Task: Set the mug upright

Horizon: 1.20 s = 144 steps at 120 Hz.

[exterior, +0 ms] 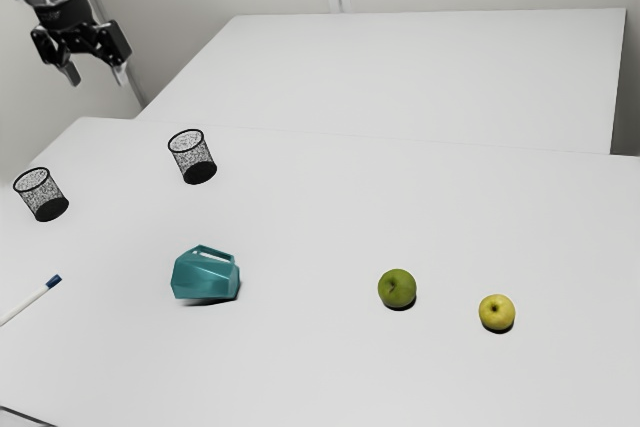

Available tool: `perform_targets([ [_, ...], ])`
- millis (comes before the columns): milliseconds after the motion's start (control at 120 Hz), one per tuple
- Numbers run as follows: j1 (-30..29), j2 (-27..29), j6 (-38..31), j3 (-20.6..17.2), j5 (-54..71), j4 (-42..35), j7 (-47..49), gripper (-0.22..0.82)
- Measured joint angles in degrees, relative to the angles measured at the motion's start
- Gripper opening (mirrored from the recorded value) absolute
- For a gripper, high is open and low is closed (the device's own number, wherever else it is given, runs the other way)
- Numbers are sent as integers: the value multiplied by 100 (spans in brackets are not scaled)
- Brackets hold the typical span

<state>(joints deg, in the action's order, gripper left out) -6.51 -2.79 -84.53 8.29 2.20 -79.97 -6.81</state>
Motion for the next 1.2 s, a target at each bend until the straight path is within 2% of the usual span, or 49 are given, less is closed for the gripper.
perform_targets([
  [133,124,247,163,-19,-187,-65,-76,58],
  [200,338,353,252,128,-339,-309,-124,58],
  [283,531,867,261,356,-837,-1411,-258,58],
  [367,-310,1587,49,402,-1318,-2917,-484,58],
  [425,-694,1991,-154,409,-1583,-3803,-671,58],
  [533,-1046,2185,-695,411,-2054,-4856,-1077,58],
  [608,-1245,1974,-1069,409,-2475,-5145,-1398,58],
  [783,-1770,861,-1521,410,-4031,-5260,-2342,58],
  [1042,-2119,-584,-1484,380,-5365,-4820,-3659,58],
  [1200,-2048,-913,-1252,343,-5813,-4874,-4272,58],
])
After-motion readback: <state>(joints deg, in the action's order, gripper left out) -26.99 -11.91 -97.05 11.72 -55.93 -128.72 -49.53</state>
